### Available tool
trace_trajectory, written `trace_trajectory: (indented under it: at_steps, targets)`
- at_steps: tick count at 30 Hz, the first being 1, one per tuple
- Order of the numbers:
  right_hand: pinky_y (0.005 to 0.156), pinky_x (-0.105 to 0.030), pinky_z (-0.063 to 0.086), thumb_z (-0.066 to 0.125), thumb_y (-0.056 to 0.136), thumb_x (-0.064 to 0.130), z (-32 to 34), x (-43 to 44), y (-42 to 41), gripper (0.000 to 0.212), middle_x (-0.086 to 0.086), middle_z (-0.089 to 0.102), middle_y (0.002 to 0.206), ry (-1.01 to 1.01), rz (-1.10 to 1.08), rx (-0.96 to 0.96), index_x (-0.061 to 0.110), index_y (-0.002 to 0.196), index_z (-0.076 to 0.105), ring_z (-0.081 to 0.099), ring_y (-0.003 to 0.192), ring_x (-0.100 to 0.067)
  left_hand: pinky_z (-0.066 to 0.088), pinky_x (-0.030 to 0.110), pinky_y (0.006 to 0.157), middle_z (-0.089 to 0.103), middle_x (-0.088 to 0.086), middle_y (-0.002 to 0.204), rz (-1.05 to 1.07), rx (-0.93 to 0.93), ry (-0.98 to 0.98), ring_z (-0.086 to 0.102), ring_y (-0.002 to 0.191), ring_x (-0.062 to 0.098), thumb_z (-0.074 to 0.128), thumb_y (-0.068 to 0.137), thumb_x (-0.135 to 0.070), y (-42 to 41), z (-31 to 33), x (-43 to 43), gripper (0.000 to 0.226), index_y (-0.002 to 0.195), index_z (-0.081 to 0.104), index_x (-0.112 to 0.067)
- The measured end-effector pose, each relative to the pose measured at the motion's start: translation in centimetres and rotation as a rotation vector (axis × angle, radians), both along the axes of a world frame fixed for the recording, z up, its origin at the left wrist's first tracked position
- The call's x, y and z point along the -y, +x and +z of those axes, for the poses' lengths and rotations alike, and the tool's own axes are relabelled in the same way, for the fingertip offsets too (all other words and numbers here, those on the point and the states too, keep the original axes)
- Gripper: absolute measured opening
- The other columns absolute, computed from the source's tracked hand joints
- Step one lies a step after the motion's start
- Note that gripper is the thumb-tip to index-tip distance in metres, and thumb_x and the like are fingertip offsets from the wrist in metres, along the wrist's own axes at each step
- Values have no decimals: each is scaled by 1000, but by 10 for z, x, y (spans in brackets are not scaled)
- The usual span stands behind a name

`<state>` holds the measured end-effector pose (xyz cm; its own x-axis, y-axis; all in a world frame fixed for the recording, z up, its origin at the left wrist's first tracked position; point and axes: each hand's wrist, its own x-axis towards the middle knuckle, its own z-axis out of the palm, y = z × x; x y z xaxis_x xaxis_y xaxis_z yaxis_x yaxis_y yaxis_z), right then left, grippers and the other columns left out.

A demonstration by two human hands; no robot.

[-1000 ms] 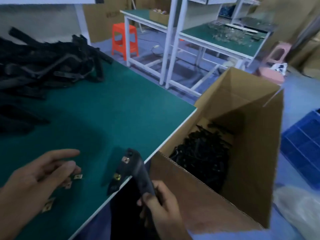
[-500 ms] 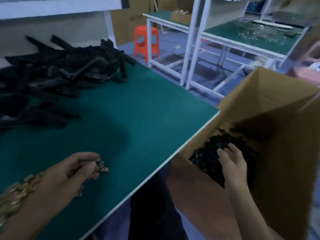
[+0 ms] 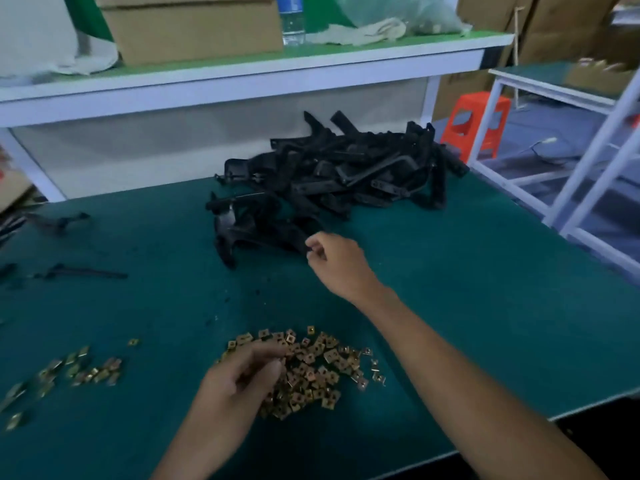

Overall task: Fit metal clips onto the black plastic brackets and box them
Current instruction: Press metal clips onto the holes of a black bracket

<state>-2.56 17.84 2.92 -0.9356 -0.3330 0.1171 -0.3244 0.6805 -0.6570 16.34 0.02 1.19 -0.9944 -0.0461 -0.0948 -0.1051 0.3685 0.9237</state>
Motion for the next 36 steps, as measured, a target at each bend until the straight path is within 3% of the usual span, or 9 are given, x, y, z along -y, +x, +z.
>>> trace_trajectory:
  at_steps: [3,6,9,14,17,20,26,31,36]
  targets:
    - [101,-37,46,53,104,27,-8,34,-39,46,-7,51,146,104,58,35,15,149,45,52,127,-26,52,17,81,76,-12,103,42,61,75,70,98,1,65,95,-21,9,0,10,28,95,74,-47]
    - [100,-41,41,59,99,26,-20,38,-69,52,-10,48,142,299,-216,-229,15,147,43,47,127,-34,49,14,87,76,-15,104,82,50,101,69,101,-3,66,89,-28,17,1,19,21,96,75,-45]
    - [80,-39,43,52,102,33,-26,25,-89,42,-13,61,126,354,-372,15,14,139,44,58,112,-34,45,1,76,77,-17,98,116,34,71,68,95,-8,68,93,-16,22,1,27,33,93,74,-48]
    - [75,-35,43,43,106,30,-16,-11,-88,29,-16,67,112,61,-489,89,16,127,55,61,102,-37,50,9,80,77,-11,98,128,2,63,70,95,-1,64,96,-13,24,1,38,35,94,74,-47]
    - [59,-36,56,49,102,34,2,-30,-42,19,-3,73,94,-346,-461,156,25,115,59,68,71,-15,49,10,77,76,-15,96,154,-25,-6,69,94,-1,63,98,-20,21,-6,43,29,98,72,-48]
    - [46,-24,46,65,95,41,3,-45,38,18,1,72,80,-545,-352,294,39,112,61,59,51,-8,46,7,76,73,-24,92,227,-85,-138,66,92,-4,64,98,-19,11,-21,49,24,94,72,-41]
    - [72,-30,51,80,63,62,-24,-53,175,47,15,74,89,-529,-254,320,56,106,63,69,79,-2,45,23,81,71,-6,104,275,-206,-578,63,100,14,62,98,-16,-20,-31,56,17,111,73,-18]
    - [88,-20,42,64,78,65,-48,-46,202,54,44,55,117,-411,-309,99,64,130,48,53,111,13,49,38,95,65,6,113,68,-131,-718,54,113,26,54,104,-27,-56,-15,50,27,123,71,-20]
    - [83,-10,38,58,84,64,-60,-36,205,57,34,54,109,-267,-323,-54,54,138,47,50,105,8,47,39,93,59,-2,102,-110,-72,-777,51,110,20,62,99,-33,-71,-13,36,18,110,72,-24]
